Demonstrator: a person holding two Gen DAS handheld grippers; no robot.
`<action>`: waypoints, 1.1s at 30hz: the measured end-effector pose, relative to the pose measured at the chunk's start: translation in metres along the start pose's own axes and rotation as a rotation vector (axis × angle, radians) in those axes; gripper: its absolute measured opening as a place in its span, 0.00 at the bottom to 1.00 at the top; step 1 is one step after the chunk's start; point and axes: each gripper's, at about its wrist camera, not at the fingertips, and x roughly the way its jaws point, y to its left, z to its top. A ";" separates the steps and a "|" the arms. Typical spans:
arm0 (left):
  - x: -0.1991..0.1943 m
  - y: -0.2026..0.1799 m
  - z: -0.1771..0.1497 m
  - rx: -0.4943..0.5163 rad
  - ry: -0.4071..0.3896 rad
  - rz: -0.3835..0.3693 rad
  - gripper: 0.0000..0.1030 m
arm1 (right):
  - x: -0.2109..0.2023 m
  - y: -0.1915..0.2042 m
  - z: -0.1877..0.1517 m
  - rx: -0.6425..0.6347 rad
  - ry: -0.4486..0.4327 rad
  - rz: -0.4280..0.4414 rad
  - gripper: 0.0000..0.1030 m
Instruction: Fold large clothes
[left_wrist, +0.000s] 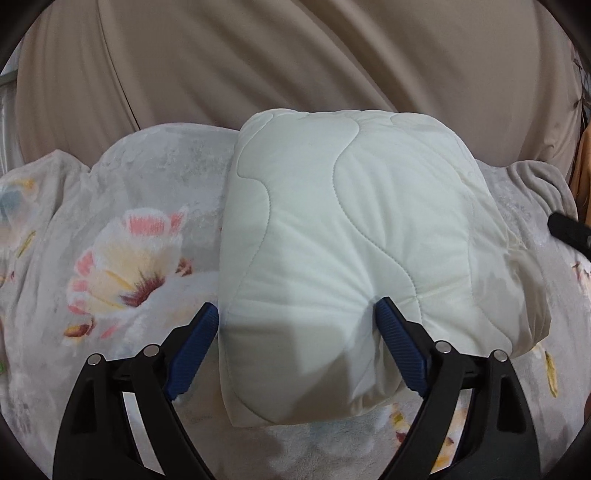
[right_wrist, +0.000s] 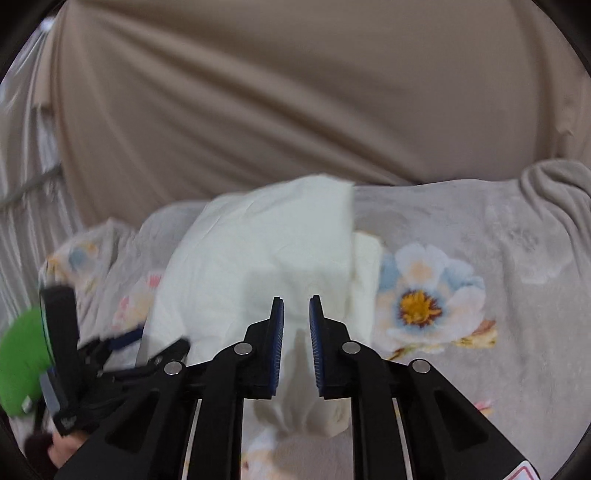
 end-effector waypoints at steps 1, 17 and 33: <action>-0.001 -0.002 0.000 0.006 -0.002 0.003 0.83 | 0.012 0.003 -0.007 -0.025 0.039 -0.016 0.07; -0.042 -0.014 -0.033 0.041 -0.040 0.024 0.86 | -0.018 0.031 -0.062 -0.074 0.085 -0.145 0.14; -0.072 -0.029 -0.101 0.015 -0.034 0.099 0.93 | -0.034 0.026 -0.142 0.004 0.153 -0.225 0.37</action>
